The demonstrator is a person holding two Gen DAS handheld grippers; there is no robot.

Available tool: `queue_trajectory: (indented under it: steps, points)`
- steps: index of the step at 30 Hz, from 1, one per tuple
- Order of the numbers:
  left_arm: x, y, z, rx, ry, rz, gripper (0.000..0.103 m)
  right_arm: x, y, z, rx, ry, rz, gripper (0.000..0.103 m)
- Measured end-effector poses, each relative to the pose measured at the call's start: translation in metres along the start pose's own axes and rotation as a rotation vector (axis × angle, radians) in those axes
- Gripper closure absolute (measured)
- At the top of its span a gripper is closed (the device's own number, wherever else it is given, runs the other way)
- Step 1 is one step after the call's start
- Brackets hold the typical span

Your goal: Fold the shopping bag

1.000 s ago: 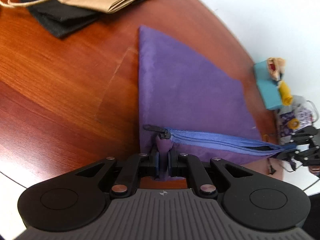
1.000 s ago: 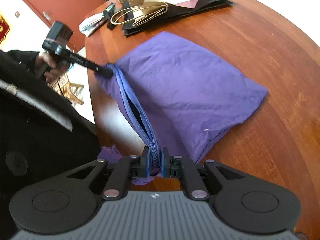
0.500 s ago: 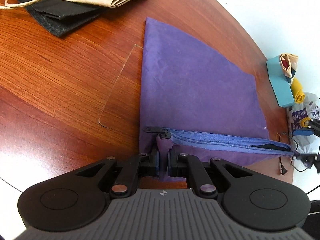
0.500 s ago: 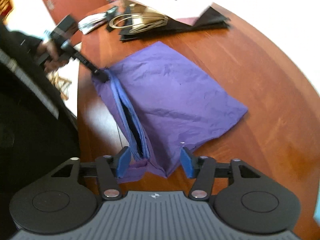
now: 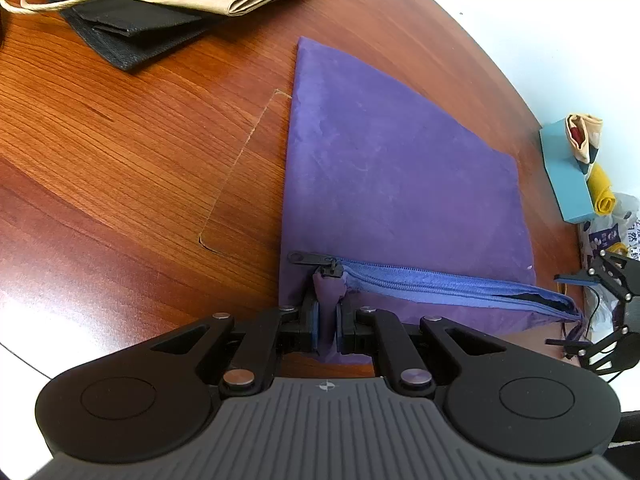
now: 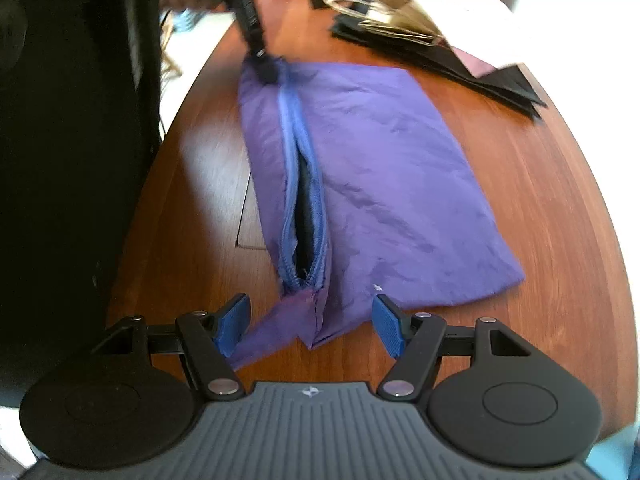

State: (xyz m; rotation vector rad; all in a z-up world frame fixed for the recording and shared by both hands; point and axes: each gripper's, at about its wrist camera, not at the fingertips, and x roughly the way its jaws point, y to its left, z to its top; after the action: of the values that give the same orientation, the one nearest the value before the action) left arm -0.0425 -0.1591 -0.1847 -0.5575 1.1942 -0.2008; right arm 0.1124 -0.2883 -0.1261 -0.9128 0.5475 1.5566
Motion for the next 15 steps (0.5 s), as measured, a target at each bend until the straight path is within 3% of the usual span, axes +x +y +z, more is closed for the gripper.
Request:
queue_trajectory:
  steps: [11,14,15]
  points:
    - [-0.004,0.004,0.003,-0.05,-0.004,0.009,0.094,0.024,0.013,-0.021,-0.241,-0.03,-0.136,0.032]
    - [-0.002,0.003,0.003,-0.064,-0.003,0.008,0.095,0.028,0.01,-0.017,-0.231,-0.03,-0.108,0.048]
    - [-0.002,0.003,0.003,-0.062,-0.003,0.009,0.095,0.028,0.008,-0.015,-0.217,-0.029,-0.097,0.049]
